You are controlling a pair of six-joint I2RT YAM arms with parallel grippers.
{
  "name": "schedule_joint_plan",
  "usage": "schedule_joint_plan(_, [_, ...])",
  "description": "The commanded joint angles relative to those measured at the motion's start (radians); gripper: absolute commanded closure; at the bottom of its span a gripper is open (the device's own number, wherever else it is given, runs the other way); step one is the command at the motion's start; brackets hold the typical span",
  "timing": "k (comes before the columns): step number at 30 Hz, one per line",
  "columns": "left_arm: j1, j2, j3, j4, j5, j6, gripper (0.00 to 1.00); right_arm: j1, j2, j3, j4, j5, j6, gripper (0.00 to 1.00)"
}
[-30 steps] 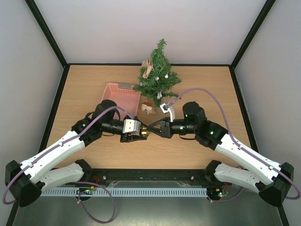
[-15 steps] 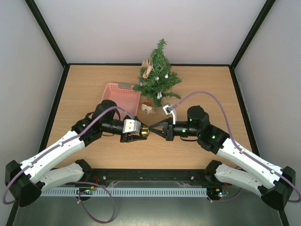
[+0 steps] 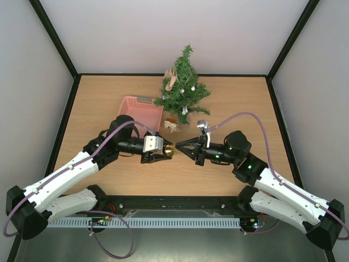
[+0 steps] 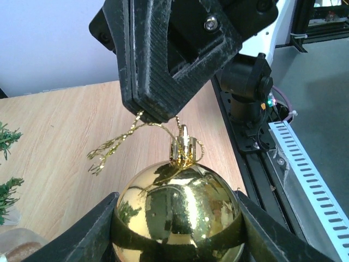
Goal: Decorate the small christmas tree
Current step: Hang the decoration item on the Christmas tree.
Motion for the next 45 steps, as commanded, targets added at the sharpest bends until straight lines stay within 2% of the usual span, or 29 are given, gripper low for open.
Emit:
schedule_joint_plan(1, [-0.004,0.005,-0.024,0.08,0.021,-0.052,0.58,0.004,-0.013,-0.011,0.087,0.074,-0.092,0.98])
schedule_joint_plan(4, [-0.004,0.006,-0.046,0.15,0.009,-0.11,0.48,0.003,0.0,-0.008,0.077,0.083,-0.144,0.98])
schedule_joint_plan(6, [-0.006,0.01,-0.07,0.223,0.009,-0.189,0.46,0.004,0.0,0.0,0.044,0.099,-0.194,0.98])
schedule_joint_plan(10, [-0.019,0.022,-0.082,0.269,-0.008,-0.266,0.43,0.004,-0.01,-0.005,0.03,0.15,-0.227,0.98])
schedule_joint_plan(14, [-0.021,0.025,-0.1,0.29,-0.028,-0.292,0.35,0.005,0.008,-0.012,0.011,0.191,-0.252,0.98])
schedule_joint_plan(17, [-0.023,0.031,-0.102,0.286,-0.034,-0.294,0.35,0.004,0.016,-0.023,0.01,0.201,-0.269,0.98])
schedule_joint_plan(21, [-0.024,0.033,-0.098,0.301,-0.056,-0.324,0.37,0.004,0.013,-0.019,-0.011,0.22,-0.288,0.98])
schedule_joint_plan(28, [-0.03,0.042,-0.112,0.419,-0.109,-0.433,0.55,0.004,0.014,-0.009,0.023,0.2,-0.284,0.98])
schedule_joint_plan(32, [-0.033,0.043,-0.108,0.43,-0.14,-0.428,0.59,0.004,0.017,-0.005,0.038,0.176,-0.267,0.98])
schedule_joint_plan(43, [-0.033,0.062,-0.087,0.407,-0.09,-0.377,0.62,0.004,-0.001,-0.011,0.075,0.149,-0.234,0.98])
schedule_joint_plan(45, [-0.033,0.061,-0.087,0.411,-0.065,-0.367,0.69,0.004,-0.001,-0.011,0.077,0.146,-0.232,0.98])
